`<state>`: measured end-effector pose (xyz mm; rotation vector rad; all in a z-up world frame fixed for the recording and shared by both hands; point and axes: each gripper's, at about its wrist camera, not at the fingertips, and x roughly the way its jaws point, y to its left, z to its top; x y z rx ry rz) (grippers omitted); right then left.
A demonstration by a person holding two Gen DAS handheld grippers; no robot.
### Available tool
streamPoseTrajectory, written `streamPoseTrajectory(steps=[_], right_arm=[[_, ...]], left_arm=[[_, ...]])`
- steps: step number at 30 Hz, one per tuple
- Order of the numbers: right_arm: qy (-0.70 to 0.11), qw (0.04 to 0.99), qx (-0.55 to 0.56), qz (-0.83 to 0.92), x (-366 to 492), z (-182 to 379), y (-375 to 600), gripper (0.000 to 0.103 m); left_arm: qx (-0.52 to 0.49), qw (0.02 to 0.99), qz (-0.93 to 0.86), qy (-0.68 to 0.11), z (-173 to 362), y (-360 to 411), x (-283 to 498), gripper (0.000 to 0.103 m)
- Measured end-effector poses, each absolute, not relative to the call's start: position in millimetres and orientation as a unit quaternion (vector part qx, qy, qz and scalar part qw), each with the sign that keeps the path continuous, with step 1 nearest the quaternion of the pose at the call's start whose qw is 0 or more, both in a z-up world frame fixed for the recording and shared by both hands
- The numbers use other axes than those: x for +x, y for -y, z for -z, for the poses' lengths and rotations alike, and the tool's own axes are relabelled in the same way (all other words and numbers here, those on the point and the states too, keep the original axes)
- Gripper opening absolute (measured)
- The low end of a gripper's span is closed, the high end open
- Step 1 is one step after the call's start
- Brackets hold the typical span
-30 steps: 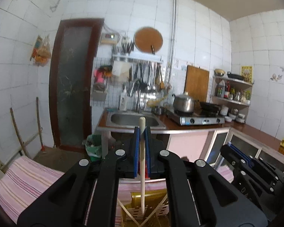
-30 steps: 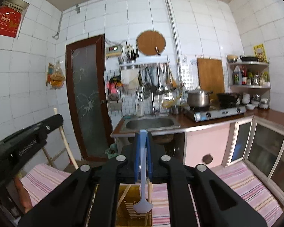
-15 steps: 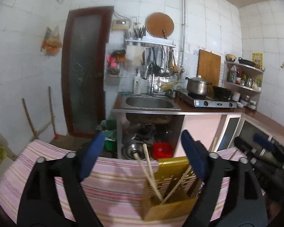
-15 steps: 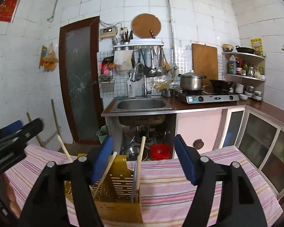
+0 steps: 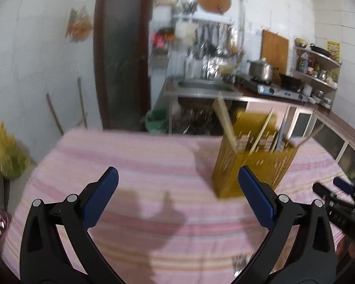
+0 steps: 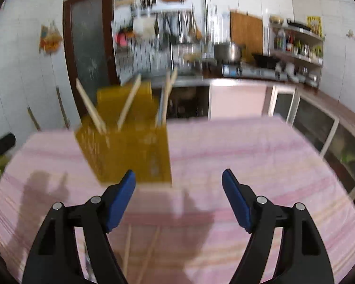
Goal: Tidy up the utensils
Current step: 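Lower the ladle and chopstick into the yellow holder and open both tools, then move both tools back to the remaining chopsticks and close the right tool on one, then close the left tool on the green frog-handled fork while the right tool holds a chopstick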
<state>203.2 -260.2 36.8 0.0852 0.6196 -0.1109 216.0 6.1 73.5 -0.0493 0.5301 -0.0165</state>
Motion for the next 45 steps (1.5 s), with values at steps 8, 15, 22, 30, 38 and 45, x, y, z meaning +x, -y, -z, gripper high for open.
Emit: streamPoseTrajectory(steps=[8, 15, 22, 30, 38, 45], right_arm=[[-0.377, 0.924, 0.019, 0.068, 196, 26, 245, 0.074], [-0.419, 0.905, 0.002, 0.074, 216, 41, 230, 0.053], [-0.437, 0.899, 0.008, 0.041, 219, 45, 223, 0.022], [-0.442, 0.896, 0.028, 0.011, 213, 45, 239, 0.008], [-0.442, 0.897, 0.014, 0.01, 207, 42, 263, 0.007], [-0.427, 0.903, 0.037, 0.003, 205, 48, 277, 0.007]], left_arm=[[-0.053, 0.943, -0.015, -0.33, 0, -18, 209, 0.098], [-0.03, 0.927, -0.019, -0.373, 33, -10, 220, 0.098], [-0.038, 0.917, -0.003, -0.396, 38, -2, 221, 0.098], [-0.028, 0.909, 0.009, -0.416, 38, 18, 215, 0.098], [-0.02, 0.9, 0.02, -0.436, 45, 45, 208, 0.097], [-0.01, 0.892, 0.016, -0.452, 55, 67, 208, 0.094]])
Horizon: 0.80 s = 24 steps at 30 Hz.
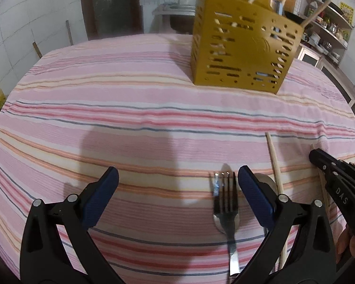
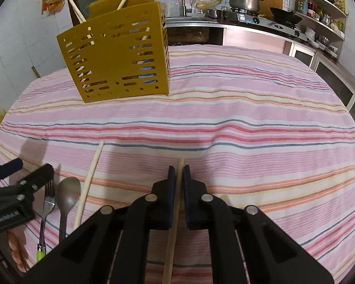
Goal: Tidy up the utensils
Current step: 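Close the left tool on the green frog-handled fork while the right tool holds a chopstick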
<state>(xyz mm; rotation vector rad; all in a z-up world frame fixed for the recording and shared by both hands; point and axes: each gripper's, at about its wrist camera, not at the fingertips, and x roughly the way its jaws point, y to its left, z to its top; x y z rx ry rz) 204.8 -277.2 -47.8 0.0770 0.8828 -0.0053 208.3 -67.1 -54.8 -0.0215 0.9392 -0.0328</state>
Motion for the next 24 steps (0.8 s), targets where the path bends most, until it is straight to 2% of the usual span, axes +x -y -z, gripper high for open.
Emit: streamPoseTrajectory(steps=[7, 10, 12, 19, 21, 24], right_arm=[[-0.421, 0.906, 0.046, -0.001, 203, 49, 281, 0.007], [-0.419, 0.907, 0.047, -0.002, 201, 48, 282, 0.007], [-0.418, 0.907, 0.049, -0.001, 200, 48, 283, 0.007], [-0.416, 0.907, 0.055, -0.004, 198, 47, 285, 0.007], [-0.416, 0.908, 0.054, -0.003, 198, 47, 285, 0.007], [-0.415, 0.908, 0.055, -0.001, 197, 47, 286, 0.007]], left_arm=[[0.003, 0.891, 0.016, -0.454, 59, 78, 204, 0.078], [0.004, 0.892, 0.019, -0.452, 57, 85, 201, 0.067], [0.006, 0.892, 0.022, -0.451, 56, 90, 198, 0.055], [0.016, 0.892, 0.024, -0.452, 55, 103, 192, 0.035], [0.021, 0.89, 0.035, -0.453, 54, 107, 193, 0.025], [0.019, 0.889, 0.043, -0.456, 52, 108, 194, 0.021]])
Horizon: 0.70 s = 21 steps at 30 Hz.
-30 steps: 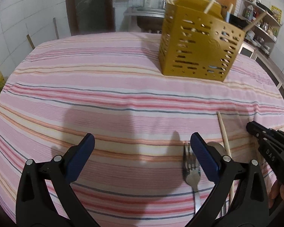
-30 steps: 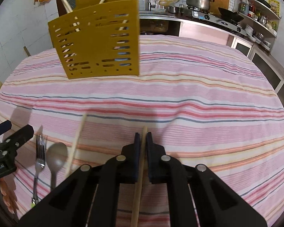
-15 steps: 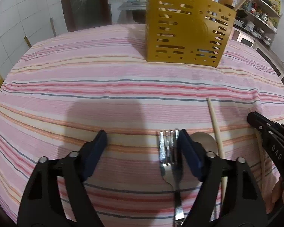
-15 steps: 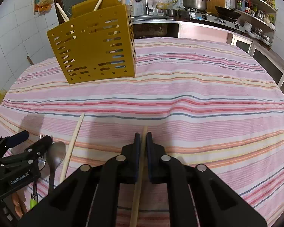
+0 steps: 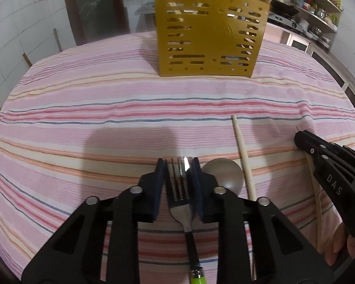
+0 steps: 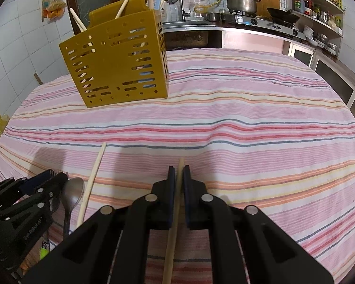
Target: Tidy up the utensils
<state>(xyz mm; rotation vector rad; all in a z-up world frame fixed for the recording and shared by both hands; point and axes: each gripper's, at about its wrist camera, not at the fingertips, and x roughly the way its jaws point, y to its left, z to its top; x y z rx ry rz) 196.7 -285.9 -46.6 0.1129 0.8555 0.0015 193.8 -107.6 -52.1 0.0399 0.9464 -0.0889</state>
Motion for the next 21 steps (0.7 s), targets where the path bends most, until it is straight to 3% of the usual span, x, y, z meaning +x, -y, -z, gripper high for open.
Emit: streamPoseTrajectory(steps=[8, 21], right_arm=[[-0.407, 0.912, 0.044, 0.001, 193, 41, 283, 0.007], [-0.336, 0.941, 0.035, 0.007, 170, 0, 271, 0.006]], left_arm=[[0.0, 0.893, 0.054, -0.447, 44, 97, 193, 0.021], [-0.006, 0.933, 0.053, -0.357, -12, 62, 167, 0.021]])
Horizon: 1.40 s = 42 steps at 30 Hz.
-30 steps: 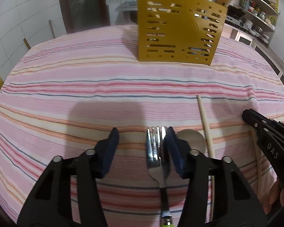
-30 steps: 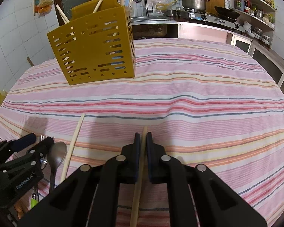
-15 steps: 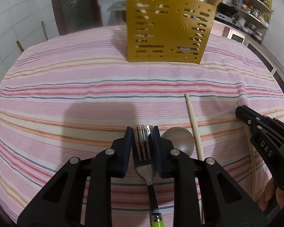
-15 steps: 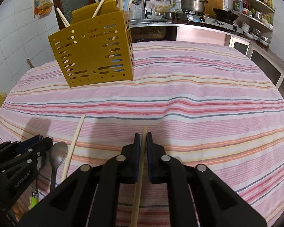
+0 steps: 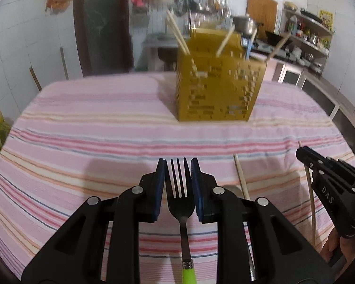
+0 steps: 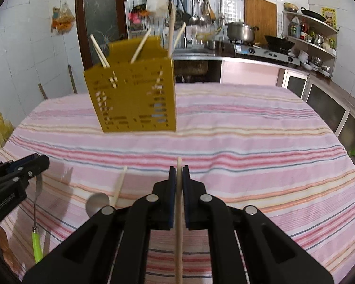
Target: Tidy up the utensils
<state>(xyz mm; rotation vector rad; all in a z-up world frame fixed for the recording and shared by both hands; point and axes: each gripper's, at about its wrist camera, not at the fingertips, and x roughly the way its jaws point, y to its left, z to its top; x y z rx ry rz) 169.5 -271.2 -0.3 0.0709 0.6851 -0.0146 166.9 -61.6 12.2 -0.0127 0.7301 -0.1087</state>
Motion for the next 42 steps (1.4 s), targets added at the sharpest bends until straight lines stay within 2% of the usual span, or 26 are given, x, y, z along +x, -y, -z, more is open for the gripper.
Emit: streamPoseTrajectory(steps=[14, 38, 42], right_arm=[[-0.243, 0.968, 0.062, 0.029, 150, -43, 278, 0.006], [-0.155, 0.986, 0.054, 0.032, 134, -87, 262, 0.006], [-0.147, 0.987, 0.052, 0.029, 133, -92, 260, 0.006]], left_arm=[[-0.018, 0.964, 0.066, -0.255, -68, 36, 144, 0.02], [-0.037, 0.973, 0.077, -0.213, -87, 11, 143, 0.018], [-0.037, 0.974, 0.081, -0.208, -91, 14, 144, 0.011]])
